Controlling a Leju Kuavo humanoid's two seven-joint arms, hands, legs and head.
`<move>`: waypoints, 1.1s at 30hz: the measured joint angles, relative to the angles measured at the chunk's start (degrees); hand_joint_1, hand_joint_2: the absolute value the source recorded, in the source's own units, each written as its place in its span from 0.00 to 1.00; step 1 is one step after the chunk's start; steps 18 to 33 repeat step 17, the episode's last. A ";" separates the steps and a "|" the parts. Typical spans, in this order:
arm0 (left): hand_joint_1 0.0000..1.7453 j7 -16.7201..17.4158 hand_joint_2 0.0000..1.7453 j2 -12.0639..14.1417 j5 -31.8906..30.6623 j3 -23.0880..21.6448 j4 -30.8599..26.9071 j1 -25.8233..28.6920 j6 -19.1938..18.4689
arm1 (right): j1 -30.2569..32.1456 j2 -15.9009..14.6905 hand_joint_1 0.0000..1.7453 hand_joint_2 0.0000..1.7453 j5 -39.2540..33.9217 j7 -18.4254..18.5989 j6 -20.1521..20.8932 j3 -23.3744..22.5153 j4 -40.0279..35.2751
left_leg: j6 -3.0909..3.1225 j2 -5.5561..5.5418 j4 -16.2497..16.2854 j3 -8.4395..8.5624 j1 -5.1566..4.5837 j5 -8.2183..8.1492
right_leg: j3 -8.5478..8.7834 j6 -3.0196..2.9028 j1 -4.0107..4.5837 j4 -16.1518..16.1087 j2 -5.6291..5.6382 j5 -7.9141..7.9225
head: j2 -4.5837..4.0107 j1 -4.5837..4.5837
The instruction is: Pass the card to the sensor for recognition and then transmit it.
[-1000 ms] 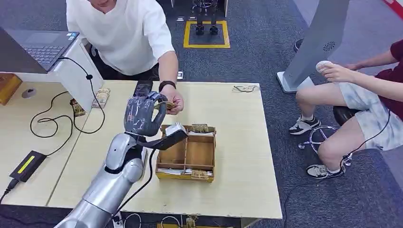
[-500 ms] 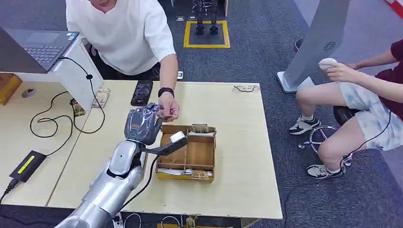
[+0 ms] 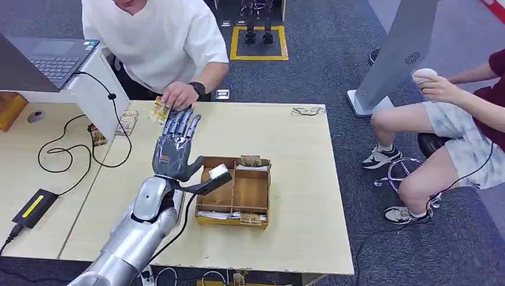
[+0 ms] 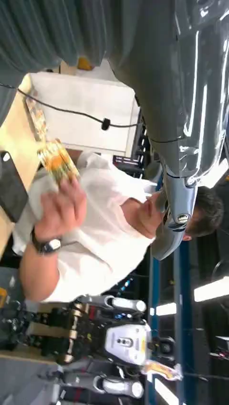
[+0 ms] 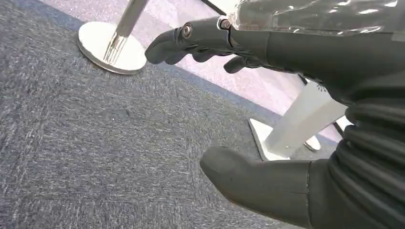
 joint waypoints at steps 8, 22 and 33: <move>0.00 -2.17 0.00 0.48 2.54 0.68 -4.59 1.78 1.27 | 0.09 0.09 0.00 1.00 0.00 -0.22 0.07 -0.04 -0.52 | 0.00 0.00 0.00 0.00 0.00 0.00 | 0.00 0.00 0.00 0.00 0.00 0.00 | 0.00 0.00; 0.00 -6.49 0.00 1.33 4.50 1.44 -14.26 8.64 6.10 | 0.91 1.05 0.00 1.00 0.00 -0.26 0.72 -0.44 -1.95 | 0.00 0.01 -0.01 0.00 0.00 -0.01 | 0.00 0.01 0.00 0.00 0.00 -0.02 | 0.00 0.00; 0.00 -6.49 0.00 1.33 4.50 1.44 -14.26 8.64 6.10 | 0.91 1.05 0.00 1.00 0.00 -0.26 0.72 -0.44 -1.95 | 0.00 0.01 -0.01 0.00 0.00 -0.01 | 0.00 0.01 0.00 0.00 0.00 -0.02 | 0.00 0.00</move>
